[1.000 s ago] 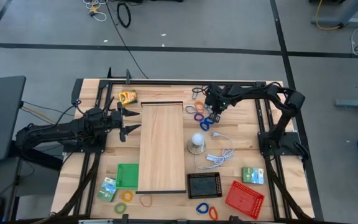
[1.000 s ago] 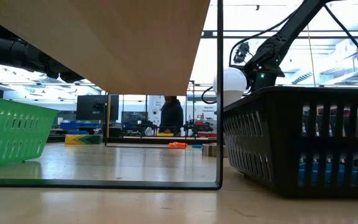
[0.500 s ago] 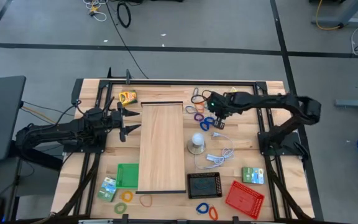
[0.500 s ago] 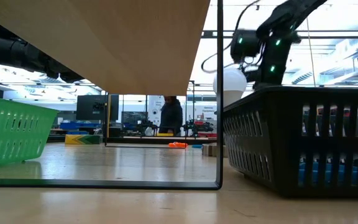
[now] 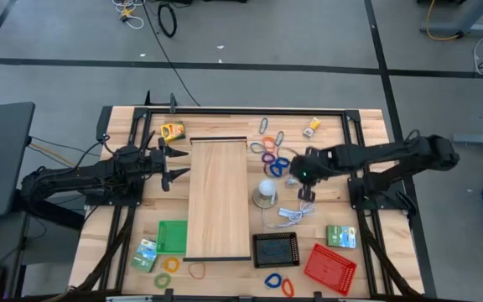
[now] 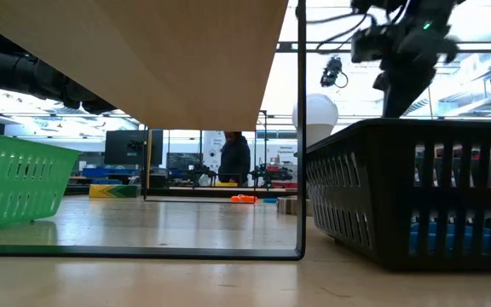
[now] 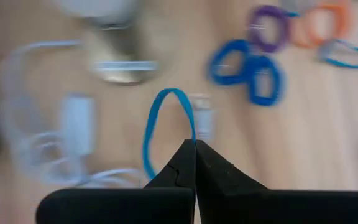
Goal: Pick & Place Office Desk Supplies
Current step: Put the blue rubber band into the black bin
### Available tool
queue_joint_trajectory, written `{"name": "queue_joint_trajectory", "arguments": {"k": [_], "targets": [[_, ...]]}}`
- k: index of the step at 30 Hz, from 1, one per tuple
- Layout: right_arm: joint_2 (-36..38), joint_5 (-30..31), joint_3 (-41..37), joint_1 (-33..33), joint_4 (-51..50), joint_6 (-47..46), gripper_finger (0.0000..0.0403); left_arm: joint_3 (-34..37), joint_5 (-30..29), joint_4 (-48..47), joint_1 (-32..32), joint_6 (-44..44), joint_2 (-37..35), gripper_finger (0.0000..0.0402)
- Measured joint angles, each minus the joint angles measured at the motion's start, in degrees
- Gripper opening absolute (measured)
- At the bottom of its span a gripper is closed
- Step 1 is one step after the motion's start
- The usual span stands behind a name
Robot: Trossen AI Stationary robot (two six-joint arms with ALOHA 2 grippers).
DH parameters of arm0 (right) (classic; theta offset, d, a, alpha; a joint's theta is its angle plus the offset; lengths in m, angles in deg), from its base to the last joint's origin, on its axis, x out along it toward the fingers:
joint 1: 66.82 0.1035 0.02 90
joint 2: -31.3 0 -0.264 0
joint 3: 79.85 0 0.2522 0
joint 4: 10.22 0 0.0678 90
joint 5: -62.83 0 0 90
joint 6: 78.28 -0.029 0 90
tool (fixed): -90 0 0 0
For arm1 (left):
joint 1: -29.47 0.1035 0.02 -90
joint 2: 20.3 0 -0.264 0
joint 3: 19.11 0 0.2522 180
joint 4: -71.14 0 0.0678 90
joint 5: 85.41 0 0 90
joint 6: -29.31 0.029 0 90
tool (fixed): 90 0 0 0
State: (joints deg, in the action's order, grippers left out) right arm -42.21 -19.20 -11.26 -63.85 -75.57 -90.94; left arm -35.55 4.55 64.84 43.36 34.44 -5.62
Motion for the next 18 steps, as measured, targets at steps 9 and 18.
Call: {"name": "queue_joint_trajectory", "arguments": {"k": [9,18], "targets": [[0.0,-5.9,0.0,11.4,8.2,-5.8,0.0000,0.0,-0.1,0.0,0.0,0.3,0.0,0.0273],[-2.0,-10.7,0.1,18.0,20.2,-7.4,0.0000,0.0,-0.1,0.0,0.0,0.3,0.0,0.0273]]}}
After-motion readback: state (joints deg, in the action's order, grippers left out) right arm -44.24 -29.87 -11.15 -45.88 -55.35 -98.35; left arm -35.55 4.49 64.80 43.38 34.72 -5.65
